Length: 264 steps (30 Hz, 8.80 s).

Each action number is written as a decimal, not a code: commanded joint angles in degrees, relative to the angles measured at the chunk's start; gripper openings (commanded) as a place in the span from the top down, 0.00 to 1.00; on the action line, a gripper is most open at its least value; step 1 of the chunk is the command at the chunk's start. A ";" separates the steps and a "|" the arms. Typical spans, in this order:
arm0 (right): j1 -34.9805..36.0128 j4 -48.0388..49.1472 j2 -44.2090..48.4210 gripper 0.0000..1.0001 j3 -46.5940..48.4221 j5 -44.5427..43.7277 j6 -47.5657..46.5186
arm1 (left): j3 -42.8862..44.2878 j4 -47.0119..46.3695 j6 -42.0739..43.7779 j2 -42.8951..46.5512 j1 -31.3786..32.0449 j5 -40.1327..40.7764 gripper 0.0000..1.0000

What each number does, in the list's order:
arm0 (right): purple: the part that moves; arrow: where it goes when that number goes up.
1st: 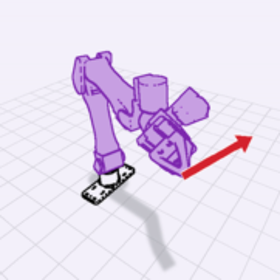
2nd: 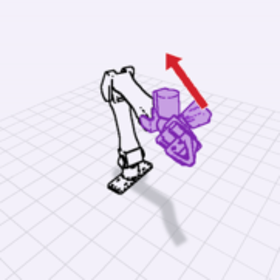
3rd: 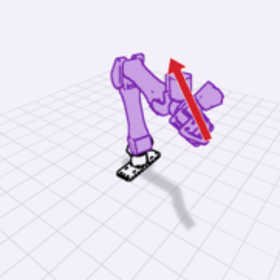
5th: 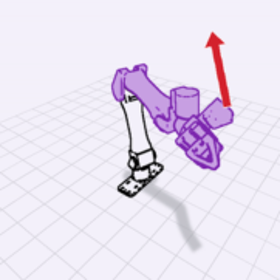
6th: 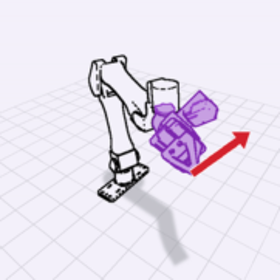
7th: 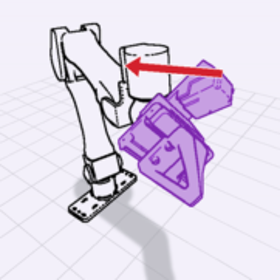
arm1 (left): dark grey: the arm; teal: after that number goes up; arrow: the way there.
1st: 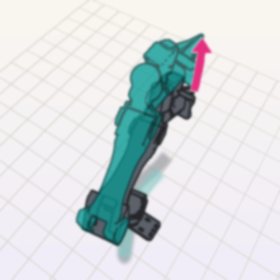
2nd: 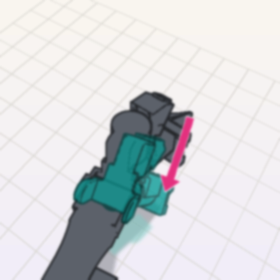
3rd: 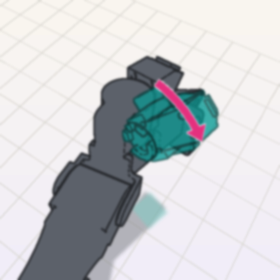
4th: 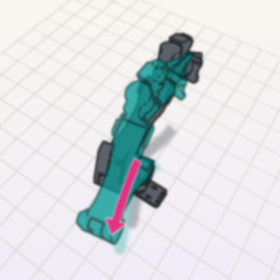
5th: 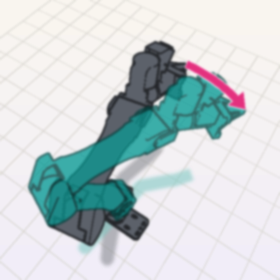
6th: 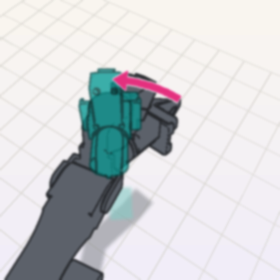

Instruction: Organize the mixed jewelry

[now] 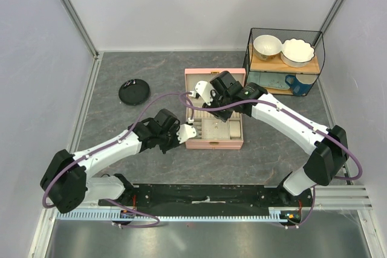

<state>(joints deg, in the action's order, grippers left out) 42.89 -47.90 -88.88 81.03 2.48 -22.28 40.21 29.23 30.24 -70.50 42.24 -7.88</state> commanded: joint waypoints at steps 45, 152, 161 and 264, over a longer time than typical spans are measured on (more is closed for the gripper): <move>0.25 13.71 11.46 0.31 8.35 13.51 -1.71 | 23.26 -37.83 -79.27 -10.09 -28.44 -70.43 0.98; 8.79 -1.48 3.89 0.97 9.31 0.77 -8.92 | 30.63 -3.76 -47.48 -4.56 -33.54 -53.14 0.68; 2.72 -6.15 2.13 0.96 6.95 6.13 -8.57 | 30.29 3.55 -34.21 -6.05 -33.54 -42.85 0.69; -4.22 -3.52 -7.71 0.98 -3.34 9.56 -12.08 | 24.04 2.06 -22.77 -7.46 -33.10 -34.57 0.67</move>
<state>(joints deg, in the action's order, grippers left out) 38.83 -51.94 -97.23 78.00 10.76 -33.30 64.29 32.88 5.32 -78.37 8.86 -42.04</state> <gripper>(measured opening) 0.145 0.327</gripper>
